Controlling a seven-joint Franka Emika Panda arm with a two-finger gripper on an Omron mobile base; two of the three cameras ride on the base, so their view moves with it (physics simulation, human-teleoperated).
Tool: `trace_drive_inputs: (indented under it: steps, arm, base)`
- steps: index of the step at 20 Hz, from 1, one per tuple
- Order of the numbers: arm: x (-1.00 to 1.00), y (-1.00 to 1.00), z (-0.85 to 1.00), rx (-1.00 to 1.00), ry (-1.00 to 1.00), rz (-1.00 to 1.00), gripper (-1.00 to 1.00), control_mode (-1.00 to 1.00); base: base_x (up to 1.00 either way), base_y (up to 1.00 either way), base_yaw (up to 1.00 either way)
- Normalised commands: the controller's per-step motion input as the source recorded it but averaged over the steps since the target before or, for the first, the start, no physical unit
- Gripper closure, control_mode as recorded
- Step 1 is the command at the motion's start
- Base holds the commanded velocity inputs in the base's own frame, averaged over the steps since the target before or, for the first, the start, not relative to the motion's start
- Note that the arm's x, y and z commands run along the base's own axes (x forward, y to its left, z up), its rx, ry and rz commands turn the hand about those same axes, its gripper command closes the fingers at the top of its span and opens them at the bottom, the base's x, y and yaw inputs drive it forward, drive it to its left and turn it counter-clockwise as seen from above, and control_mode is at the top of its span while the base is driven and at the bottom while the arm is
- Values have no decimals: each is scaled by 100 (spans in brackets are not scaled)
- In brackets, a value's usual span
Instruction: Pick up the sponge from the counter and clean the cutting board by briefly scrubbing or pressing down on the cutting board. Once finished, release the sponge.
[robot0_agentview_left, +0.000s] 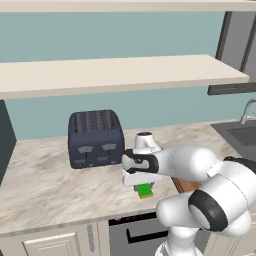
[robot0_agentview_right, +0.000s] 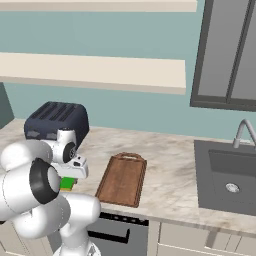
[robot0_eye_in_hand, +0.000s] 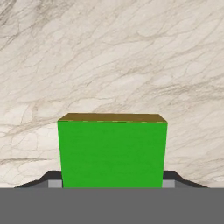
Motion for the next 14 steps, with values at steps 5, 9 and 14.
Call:
trace_drive_inputs:
  steps: [5,9,14]
  arm:
    - [0,0,0,0,0,0,100,-100]
    - [0,-1,0,0,2,0,100,-100]
    - [0,-5,10,0,3,0,100,-100]
  base:
    - [0,0,0]
    - [0,0,0]
    - [0,0,0]
